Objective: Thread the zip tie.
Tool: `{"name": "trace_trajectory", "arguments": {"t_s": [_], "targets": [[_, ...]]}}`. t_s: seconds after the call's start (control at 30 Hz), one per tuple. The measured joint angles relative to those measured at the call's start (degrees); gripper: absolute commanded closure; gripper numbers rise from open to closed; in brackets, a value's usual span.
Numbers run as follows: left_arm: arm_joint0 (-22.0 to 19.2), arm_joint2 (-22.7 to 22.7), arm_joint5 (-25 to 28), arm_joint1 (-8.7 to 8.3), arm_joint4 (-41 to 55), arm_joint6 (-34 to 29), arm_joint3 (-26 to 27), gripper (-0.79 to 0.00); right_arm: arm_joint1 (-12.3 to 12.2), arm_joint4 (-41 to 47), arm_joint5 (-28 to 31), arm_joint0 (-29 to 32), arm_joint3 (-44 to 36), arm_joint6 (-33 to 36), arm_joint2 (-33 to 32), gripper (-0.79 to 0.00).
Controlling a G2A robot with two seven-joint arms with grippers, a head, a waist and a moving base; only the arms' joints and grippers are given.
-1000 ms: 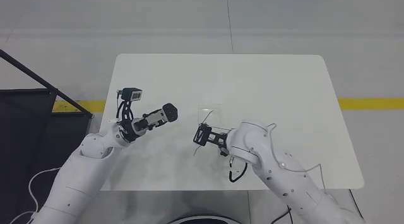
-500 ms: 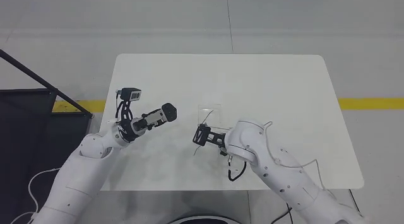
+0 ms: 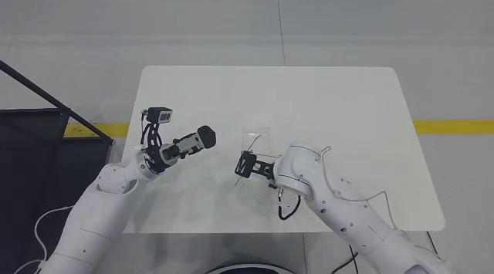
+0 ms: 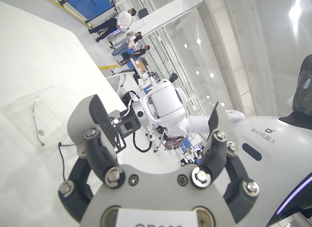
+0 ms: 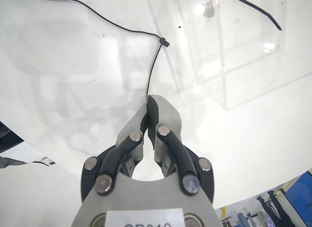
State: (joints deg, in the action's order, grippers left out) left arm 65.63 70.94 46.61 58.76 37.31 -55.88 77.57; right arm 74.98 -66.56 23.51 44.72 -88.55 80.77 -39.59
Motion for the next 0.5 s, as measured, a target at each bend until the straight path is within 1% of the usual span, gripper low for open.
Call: {"name": "trace_trajectory", "arguments": {"t_s": [0.27, 0.5], "targets": [[-0.01, 0.18, -0.23, 0.17, -0.33, -0.08, 0.1, -0.785, -0.99, 0.06, 1.42, 2.07, -4.47, -1.42, -2.06, 0.0], [-0.03, 0.2, -0.17, 0.37, -0.3, -0.09, 0.01, -0.785, -3.29, 2.61, 4.88, 5.32, -11.23, -4.87, -6.13, 0.0]]}}
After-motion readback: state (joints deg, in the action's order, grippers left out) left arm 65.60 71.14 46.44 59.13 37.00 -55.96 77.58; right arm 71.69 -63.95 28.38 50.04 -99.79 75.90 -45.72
